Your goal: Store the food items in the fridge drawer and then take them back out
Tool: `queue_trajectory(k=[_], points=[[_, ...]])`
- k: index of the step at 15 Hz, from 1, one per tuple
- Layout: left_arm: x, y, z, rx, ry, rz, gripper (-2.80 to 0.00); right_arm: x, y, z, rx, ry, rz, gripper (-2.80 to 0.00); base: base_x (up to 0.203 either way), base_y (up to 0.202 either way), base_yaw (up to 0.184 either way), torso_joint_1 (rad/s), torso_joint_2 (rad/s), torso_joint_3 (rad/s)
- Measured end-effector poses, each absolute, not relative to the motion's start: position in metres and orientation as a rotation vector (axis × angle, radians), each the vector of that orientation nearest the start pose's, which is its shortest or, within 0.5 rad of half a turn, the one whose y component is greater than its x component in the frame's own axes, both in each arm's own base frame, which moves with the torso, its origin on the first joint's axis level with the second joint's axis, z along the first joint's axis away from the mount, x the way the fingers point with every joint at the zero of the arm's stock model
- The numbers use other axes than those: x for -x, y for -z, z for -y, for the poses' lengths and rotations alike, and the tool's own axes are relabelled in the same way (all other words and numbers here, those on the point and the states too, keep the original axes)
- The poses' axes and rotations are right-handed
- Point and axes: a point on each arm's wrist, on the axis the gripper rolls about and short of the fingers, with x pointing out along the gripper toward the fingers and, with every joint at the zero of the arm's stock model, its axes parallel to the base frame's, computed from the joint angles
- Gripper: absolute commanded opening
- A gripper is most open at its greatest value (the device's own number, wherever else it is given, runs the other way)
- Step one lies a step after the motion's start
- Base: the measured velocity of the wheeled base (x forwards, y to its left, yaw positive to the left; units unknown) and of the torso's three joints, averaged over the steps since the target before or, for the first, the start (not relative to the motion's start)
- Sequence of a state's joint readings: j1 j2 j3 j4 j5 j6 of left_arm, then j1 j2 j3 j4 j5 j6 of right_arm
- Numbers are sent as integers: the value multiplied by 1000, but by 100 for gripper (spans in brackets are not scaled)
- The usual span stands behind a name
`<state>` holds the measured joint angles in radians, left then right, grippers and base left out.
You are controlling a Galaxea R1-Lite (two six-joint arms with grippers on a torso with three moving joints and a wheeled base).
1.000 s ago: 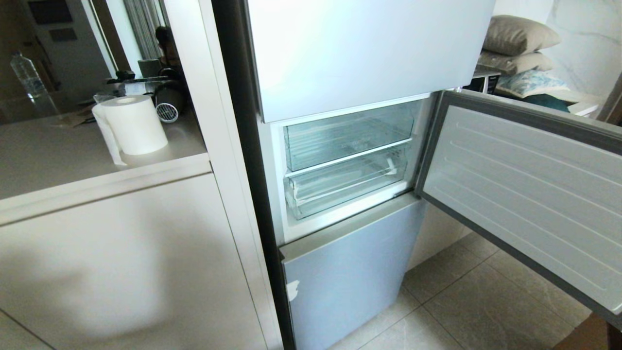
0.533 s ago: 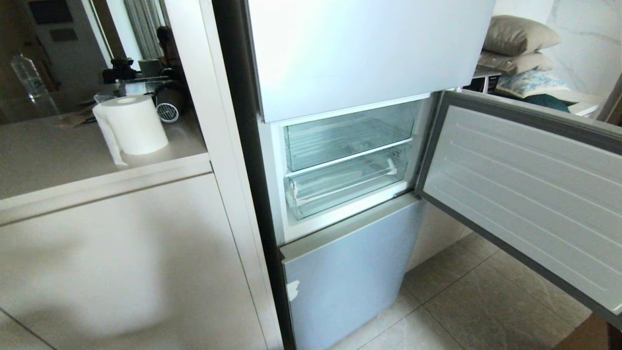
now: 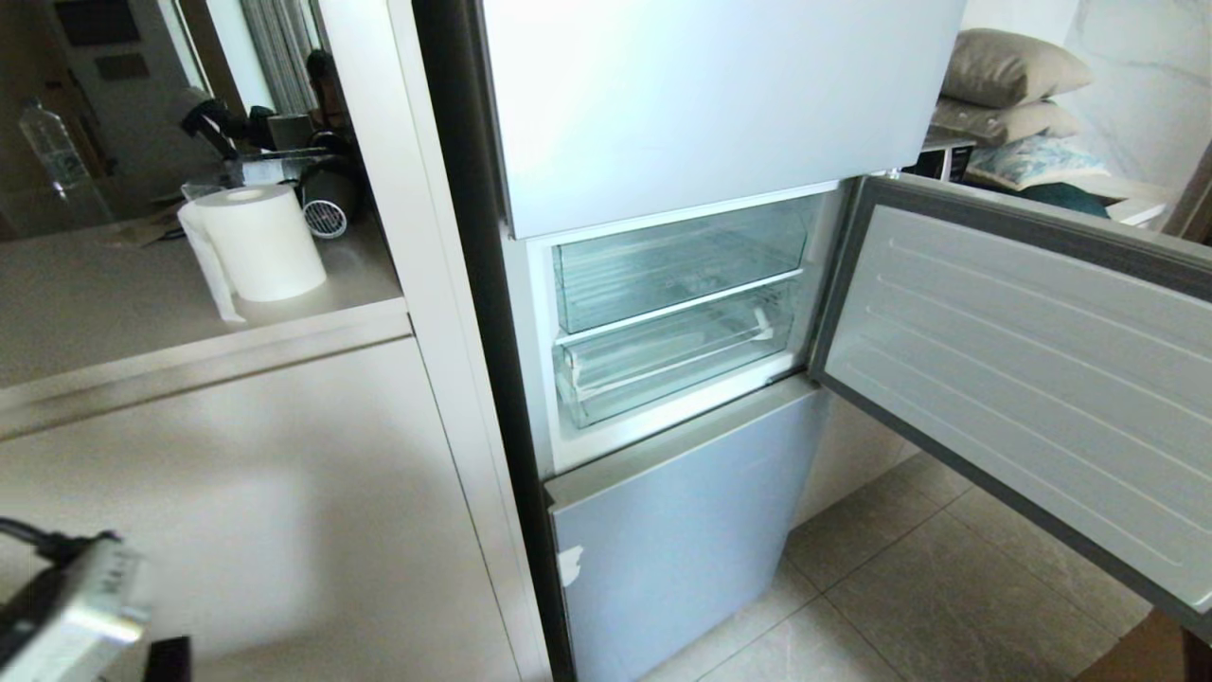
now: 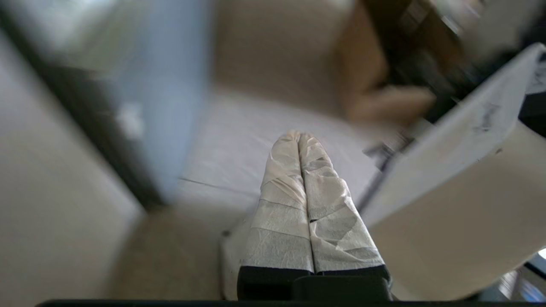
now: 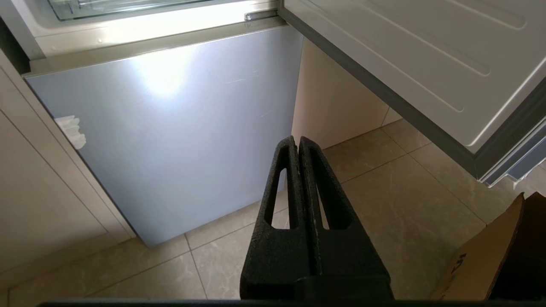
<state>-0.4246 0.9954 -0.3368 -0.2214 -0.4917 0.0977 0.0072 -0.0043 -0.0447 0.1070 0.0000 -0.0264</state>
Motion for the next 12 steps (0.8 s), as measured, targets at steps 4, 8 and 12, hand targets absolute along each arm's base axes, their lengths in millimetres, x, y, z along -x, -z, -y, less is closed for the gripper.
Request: queue_trajectory(k=[4, 8, 12], points=[[-126, -144, 114, -144, 942, -440, -280, 27, -77, 0, 27, -8, -59, -280, 0, 0, 0, 0, 0, 0], [-152, -133, 159, -186, 842, -376, -280, 27, -77, 0, 26, -8, -58, -280, 0, 0, 0, 0, 0, 0], [-179, -130, 211, -191, 790, -308, -280, 27, -77, 0, 26, -8, -59, -280, 0, 0, 0, 0, 0, 0]])
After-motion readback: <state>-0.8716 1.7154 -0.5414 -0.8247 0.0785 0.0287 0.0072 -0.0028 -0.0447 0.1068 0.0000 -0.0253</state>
